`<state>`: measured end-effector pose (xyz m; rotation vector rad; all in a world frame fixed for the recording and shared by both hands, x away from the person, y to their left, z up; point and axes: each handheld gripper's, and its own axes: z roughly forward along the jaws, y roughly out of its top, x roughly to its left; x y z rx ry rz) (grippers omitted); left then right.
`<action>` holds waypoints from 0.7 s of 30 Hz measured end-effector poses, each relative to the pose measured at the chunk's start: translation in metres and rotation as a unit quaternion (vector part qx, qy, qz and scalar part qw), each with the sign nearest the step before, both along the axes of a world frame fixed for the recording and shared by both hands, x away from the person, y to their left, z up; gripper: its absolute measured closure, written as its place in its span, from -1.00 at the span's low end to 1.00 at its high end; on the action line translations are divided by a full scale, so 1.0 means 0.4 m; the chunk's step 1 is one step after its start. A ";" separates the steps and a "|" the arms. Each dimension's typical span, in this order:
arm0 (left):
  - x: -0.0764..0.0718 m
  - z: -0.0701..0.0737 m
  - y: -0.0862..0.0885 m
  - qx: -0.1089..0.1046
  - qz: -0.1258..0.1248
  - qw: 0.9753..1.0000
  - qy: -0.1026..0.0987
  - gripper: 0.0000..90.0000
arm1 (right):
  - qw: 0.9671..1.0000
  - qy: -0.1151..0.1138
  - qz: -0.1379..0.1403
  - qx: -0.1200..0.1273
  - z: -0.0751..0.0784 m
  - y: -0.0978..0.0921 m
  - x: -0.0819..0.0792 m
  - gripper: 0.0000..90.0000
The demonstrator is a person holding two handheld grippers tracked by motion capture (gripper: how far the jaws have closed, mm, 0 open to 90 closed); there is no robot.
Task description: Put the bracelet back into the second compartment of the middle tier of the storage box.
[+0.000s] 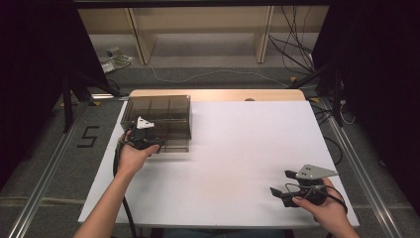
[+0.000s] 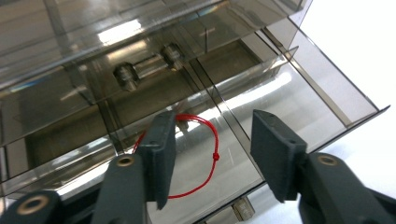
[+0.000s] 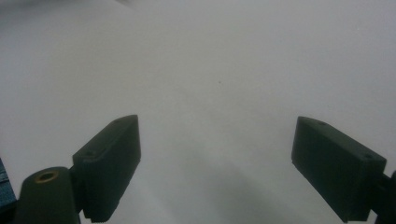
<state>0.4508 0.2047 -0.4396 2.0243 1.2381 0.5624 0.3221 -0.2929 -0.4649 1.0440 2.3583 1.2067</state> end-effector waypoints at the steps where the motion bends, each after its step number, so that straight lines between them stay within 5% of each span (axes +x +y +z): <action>1: -0.002 0.003 0.001 0.000 0.001 1.000 -0.001 0.06 | 1.000 0.000 0.000 0.000 0.000 0.000 0.000 -0.64; 11: -0.019 0.018 -0.005 -0.028 0.000 1.000 -0.011 -0.26 | 1.000 -0.003 -0.003 0.001 0.001 -0.003 -0.002 -0.64; 21: -0.068 0.024 -0.014 -0.031 -0.016 0.999 -0.034 -0.59 | 1.000 -0.003 -0.003 0.003 0.002 -0.004 -0.003 -0.64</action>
